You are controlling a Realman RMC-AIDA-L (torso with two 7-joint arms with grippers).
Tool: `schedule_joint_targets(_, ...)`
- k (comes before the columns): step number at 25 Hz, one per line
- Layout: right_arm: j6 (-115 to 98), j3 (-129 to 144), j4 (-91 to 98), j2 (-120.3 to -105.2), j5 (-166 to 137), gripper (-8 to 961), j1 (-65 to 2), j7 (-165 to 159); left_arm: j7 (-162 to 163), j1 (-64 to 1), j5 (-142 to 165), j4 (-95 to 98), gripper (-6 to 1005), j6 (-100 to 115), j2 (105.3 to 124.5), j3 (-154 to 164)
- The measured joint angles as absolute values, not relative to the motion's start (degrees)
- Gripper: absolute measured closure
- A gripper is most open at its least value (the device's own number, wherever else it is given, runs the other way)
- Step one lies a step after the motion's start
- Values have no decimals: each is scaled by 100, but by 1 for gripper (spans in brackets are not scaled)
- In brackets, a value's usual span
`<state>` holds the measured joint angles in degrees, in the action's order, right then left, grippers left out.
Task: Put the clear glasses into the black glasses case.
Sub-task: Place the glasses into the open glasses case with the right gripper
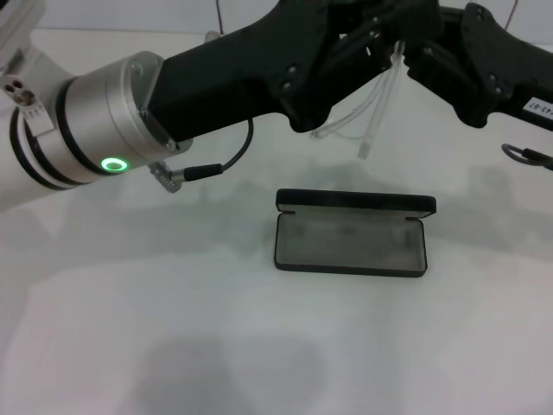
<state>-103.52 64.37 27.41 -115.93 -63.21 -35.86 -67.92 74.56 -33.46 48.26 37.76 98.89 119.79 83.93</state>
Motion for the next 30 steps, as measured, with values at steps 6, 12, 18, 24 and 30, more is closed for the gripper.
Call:
schedule_joint_targets(6,-10356,6468,2750,-11593,-6316,849,-3596,-6799,7346,-3349,4823,3771,914,9659,11985,8393)
schedule_joint_targets(12,-10361,6469,2751,-11592,-6320,849,-3596,-6802,7314,-3348,4844,3770,914,9557,11988,8393)
schedule_joint_targets(18,-10363,6469,2751,-11593,-6328,849,-3595,-6803,7312,-3341,4851,3770,914,9552,11988,8394)
schedule_joint_targets(24,-10405,6469,2751,-11593,-6329,849,-3595,-6803,7312,-3330,4852,3770,914,9552,11988,8394)
schedule_joint_targets(30,-10414,6433,2751,-11578,-6292,849,-3544,-6800,7312,-3304,4851,3770,913,9561,11985,8394)
